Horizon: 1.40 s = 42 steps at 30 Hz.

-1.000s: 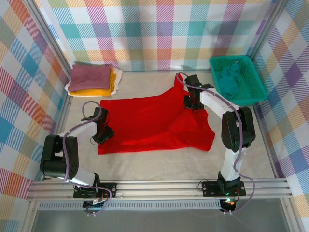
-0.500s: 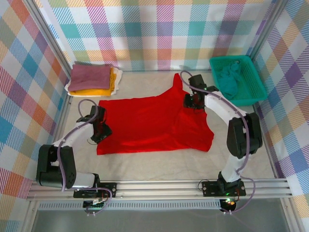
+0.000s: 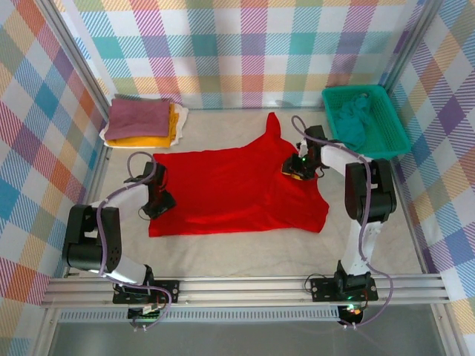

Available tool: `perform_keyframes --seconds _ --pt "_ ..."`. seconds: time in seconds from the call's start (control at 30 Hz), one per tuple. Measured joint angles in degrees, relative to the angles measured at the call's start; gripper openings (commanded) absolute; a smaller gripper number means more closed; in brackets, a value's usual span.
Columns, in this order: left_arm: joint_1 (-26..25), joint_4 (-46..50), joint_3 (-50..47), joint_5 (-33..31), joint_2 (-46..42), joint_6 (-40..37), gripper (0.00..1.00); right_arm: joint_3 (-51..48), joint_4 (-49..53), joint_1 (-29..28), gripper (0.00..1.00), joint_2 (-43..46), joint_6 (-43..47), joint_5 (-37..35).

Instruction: Fold and stack the t-shirts

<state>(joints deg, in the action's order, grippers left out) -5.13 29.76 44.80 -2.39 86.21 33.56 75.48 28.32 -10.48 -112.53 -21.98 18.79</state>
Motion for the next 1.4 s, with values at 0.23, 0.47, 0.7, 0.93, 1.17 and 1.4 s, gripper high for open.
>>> perform_keyframes --seconds 0.23,0.47,0.7,0.93,1.17,1.4 --pt "0.0 0.0 0.0 -0.1 0.0 -0.2 0.47 -0.1 -1.3 -0.1 0.01 -0.9 -0.3 2.8" --pt "0.0 0.0 0.0 -0.2 0.2 -0.2 0.47 -1.6 -1.4 -0.1 0.00 6.1 -0.5 0.9" --pt "0.0 -0.1 0.0 -0.3 0.6 -0.2 0.46 -2.3 -3.2 -1.2 0.00 14.3 -0.2 -3.9" --pt "-0.1 -0.1 0.0 -0.7 0.6 -0.2 0.46 -3.0 -2.4 -1.4 0.00 12.2 -0.1 -10.3" --pt "-0.1 -0.2 0.0 -0.8 0.6 -0.2 0.46 -3.0 -2.0 -1.6 0.00 9.7 -0.1 -12.5" --pt "-0.1 -0.2 0.0 -1.2 0.6 -0.2 0.46 -6.4 -6.0 -2.8 0.00 15.6 0.9 -7.8"
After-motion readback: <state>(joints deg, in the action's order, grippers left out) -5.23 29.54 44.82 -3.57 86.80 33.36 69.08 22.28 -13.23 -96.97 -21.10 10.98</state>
